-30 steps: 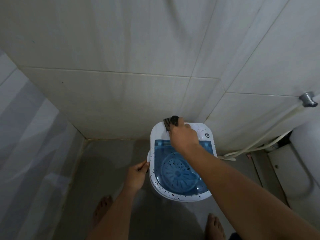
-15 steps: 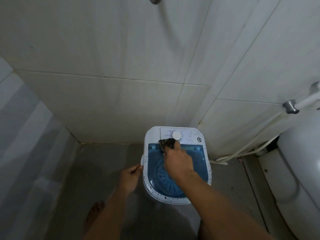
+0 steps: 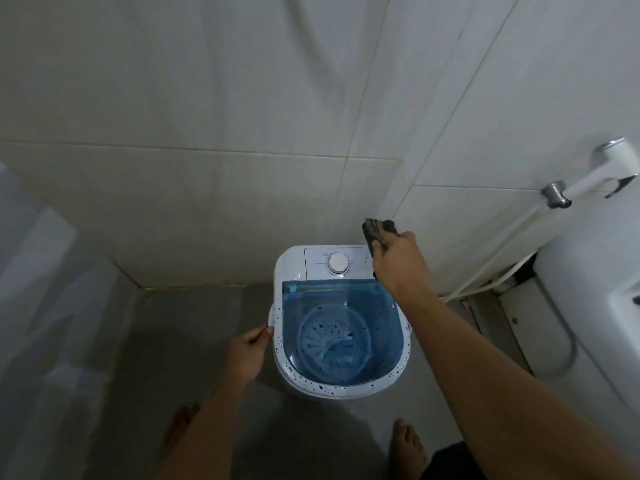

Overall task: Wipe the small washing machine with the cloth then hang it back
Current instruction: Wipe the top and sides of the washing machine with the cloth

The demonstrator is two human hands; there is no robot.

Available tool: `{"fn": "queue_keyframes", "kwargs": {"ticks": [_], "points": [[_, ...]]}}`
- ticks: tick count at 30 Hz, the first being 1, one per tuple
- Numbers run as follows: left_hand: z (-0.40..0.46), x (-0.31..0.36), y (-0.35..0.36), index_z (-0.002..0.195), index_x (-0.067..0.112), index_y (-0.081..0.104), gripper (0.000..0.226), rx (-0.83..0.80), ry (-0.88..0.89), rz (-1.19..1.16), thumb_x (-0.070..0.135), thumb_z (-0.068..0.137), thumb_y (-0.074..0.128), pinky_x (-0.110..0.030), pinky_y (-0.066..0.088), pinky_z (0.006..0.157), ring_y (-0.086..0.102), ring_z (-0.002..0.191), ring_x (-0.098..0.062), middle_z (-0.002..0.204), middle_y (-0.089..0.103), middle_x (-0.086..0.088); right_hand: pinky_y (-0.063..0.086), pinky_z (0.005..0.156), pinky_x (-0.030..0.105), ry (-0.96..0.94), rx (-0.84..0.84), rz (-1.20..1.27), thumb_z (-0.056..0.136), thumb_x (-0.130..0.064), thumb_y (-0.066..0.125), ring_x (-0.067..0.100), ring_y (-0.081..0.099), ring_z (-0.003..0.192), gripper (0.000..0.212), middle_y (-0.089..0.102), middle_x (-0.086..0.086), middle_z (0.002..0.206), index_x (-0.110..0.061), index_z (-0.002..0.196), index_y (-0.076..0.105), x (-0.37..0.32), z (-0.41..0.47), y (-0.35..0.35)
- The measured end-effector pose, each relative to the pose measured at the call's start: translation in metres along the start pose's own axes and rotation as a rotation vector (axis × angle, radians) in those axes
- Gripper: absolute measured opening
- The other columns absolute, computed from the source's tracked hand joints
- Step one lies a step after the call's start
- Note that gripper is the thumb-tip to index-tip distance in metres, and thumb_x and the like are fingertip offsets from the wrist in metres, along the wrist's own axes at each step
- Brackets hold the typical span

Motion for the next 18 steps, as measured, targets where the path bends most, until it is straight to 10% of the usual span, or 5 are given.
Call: {"fn": "queue_keyframes", "kwargs": {"ticks": [9, 18], "points": [[0.001, 0.001, -0.001, 0.125, 0.016, 0.069, 0.03, -0.027, 0.01, -0.011, 0.023, 0.098, 0.06, -0.033, 0.046, 0.102, 0.068, 0.113, -0.018, 0.116, 0.075, -0.005, 0.057, 0.082, 0.046, -0.224, -0.195, -0.277, 0.104, -0.032, 0.048, 0.036, 0.061, 0.099, 0.036, 0.05, 0.014, 0.127, -0.023, 0.136, 0.059, 0.004, -0.055, 0.039], [-0.005, 0.002, -0.001, 0.128, 0.014, 0.067, 0.033, 0.008, 0.016, -0.054, 0.023, 0.097, 0.061, -0.027, 0.043, 0.096, 0.067, 0.114, -0.018, 0.118, 0.074, -0.007, 0.057, 0.088, 0.047, -0.035, -0.14, -0.211, 0.104, -0.032, 0.048, 0.037, 0.064, 0.096, 0.035, 0.048, 0.014, 0.125, -0.021, 0.133, 0.063, 0.022, -0.022, 0.02]]}}
Point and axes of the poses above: each hand's wrist, its own z-axis towards the middle knuckle, its own y-axis out of the palm, x = y × z, the point moved 5 cm from there along z, towards the middle knuckle
